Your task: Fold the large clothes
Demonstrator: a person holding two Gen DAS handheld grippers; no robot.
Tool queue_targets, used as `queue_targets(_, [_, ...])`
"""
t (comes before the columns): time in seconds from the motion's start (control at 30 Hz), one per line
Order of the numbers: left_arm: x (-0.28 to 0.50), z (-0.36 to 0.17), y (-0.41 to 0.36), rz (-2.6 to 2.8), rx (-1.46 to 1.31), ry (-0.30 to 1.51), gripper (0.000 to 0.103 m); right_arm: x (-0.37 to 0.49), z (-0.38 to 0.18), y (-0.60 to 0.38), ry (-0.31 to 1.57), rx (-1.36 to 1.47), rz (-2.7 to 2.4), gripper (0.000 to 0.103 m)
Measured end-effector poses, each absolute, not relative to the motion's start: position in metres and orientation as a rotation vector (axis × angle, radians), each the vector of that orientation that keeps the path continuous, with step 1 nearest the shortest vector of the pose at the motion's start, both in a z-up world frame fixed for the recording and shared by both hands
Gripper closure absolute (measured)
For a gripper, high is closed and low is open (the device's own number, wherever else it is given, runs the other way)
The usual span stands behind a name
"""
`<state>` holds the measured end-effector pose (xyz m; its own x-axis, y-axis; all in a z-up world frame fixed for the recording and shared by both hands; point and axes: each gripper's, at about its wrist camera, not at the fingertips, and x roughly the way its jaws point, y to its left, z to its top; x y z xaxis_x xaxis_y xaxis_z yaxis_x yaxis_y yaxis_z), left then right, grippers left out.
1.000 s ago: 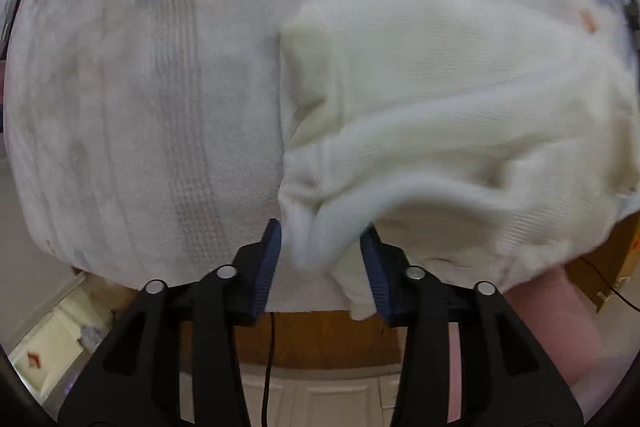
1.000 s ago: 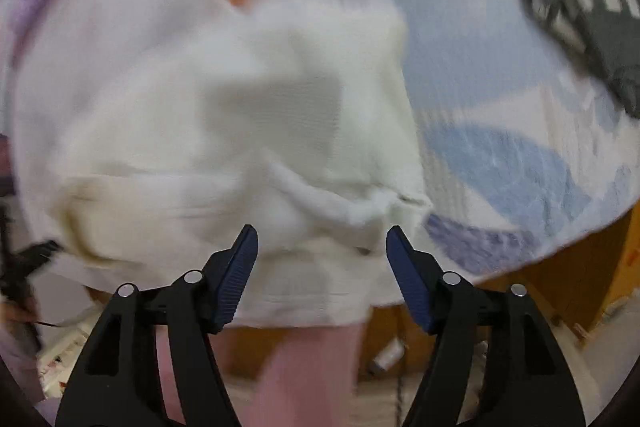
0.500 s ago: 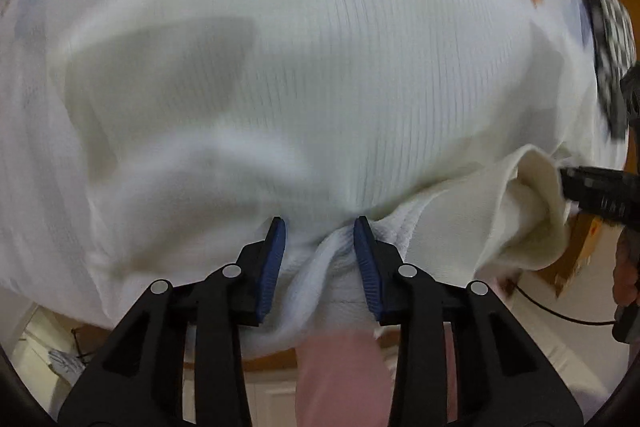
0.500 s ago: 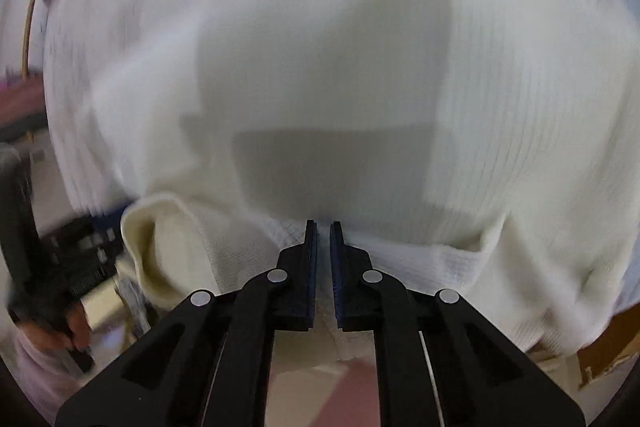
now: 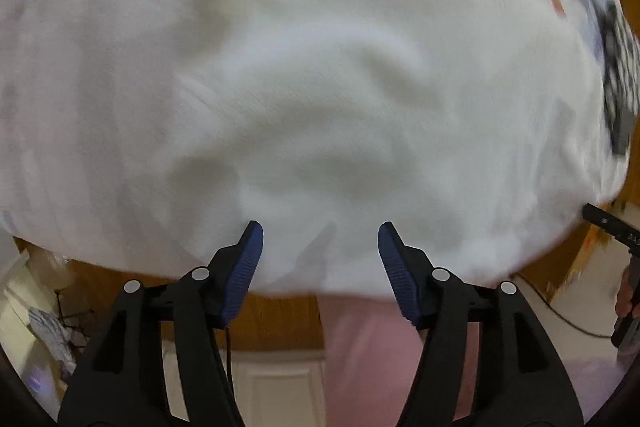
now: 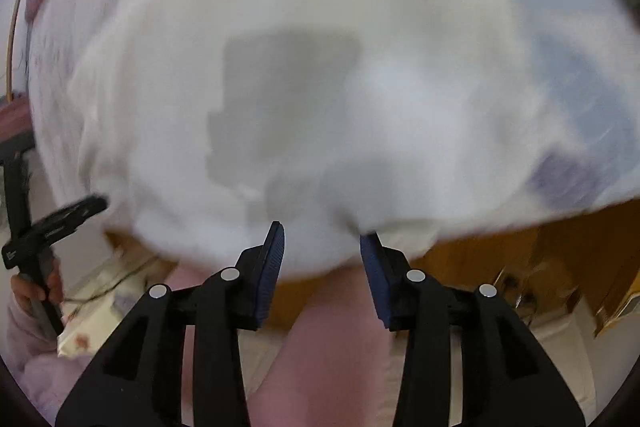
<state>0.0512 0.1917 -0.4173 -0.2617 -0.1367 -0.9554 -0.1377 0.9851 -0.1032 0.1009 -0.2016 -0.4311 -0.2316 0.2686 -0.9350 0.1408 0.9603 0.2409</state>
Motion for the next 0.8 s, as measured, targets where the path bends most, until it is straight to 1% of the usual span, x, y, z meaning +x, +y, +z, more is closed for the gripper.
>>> queue_targets(0.03, [0.058, -0.421, 0.201, 0.031, -0.215, 1.833, 0.042, 0.107, -0.440, -0.210, 1.808, 0.307, 0.092, 0.081])
queue_targets(0.07, [0.062, -0.428, 0.209, 0.072, -0.208, 1.823, 0.042, 0.112, -0.460, -0.218, 1.834, 0.282, 0.059, 0.092])
queue_targets(0.1, [0.062, -0.437, 0.214, 0.100, -0.177, 1.817, 0.043, 0.110, -0.474, -0.218, 1.865, 0.265, 0.052, 0.098])
queue_targets(0.13, [0.061, -0.447, 0.216, 0.111, -0.167, 1.832, 0.045, 0.104, -0.494, -0.219, 1.917, 0.255, 0.057, 0.099])
queue_targets(0.2, [0.051, -0.467, 0.218, 0.140, -0.216, 1.920, 0.045, 0.093, -0.507, -0.218, 1.955, 0.263, 0.065, 0.099])
queue_targets(0.3, [0.038, -0.463, 0.203, 0.137, -0.122, 1.946, 0.045, 0.087, -0.495, -0.216, 2.002, 0.237, 0.074, 0.098])
queue_targets(0.37, [0.036, -0.453, 0.196, 0.111, -0.097, 1.943, 0.045, 0.083, -0.486, -0.219, 2.066, 0.207, 0.085, 0.093])
queue_targets(0.4, [0.037, -0.445, 0.193, 0.099, -0.117, 1.933, 0.044, 0.082, -0.483, -0.218, 2.091, 0.181, 0.093, 0.086])
queue_targets(0.43, [0.043, -0.435, 0.194, 0.099, -0.140, 1.909, 0.043, 0.083, -0.477, -0.220, 2.115, 0.160, 0.112, 0.073])
queue_targets(0.47, [0.051, -0.425, 0.208, 0.100, -0.156, 1.888, 0.040, 0.085, -0.469, -0.223, 2.118, 0.149, 0.112, 0.062])
queue_targets(0.5, [0.063, -0.414, 0.213, 0.104, -0.184, 1.847, 0.031, 0.088, -0.462, -0.232, 2.104, 0.154, 0.100, 0.042])
queue_targets(0.53, [0.074, -0.406, 0.218, 0.112, -0.204, 1.810, 0.022, 0.096, -0.452, -0.243, 2.071, 0.185, 0.086, 0.035])
queue_targets(0.6, [0.100, -0.398, 0.229, 0.159, -0.210, 1.747, 0.011, 0.122, -0.436, -0.257, 1.979, 0.286, 0.076, 0.035])
queue_targets(0.67, [0.128, -0.403, 0.242, 0.242, -0.216, 1.710, 0.011, 0.156, -0.428, -0.272, 1.856, 0.400, 0.043, 0.029])
queue_targets(0.7, [0.139, -0.408, 0.249, 0.267, -0.236, 1.708, 0.011, 0.170, -0.431, -0.275, 1.831, 0.427, 0.026, 0.024])
queue_targets(0.8, [0.171, -0.435, 0.261, 0.313, -0.360, 1.709, 0.011, 0.209, -0.455, -0.284, 1.790, 0.471, 0.001, 0.024])
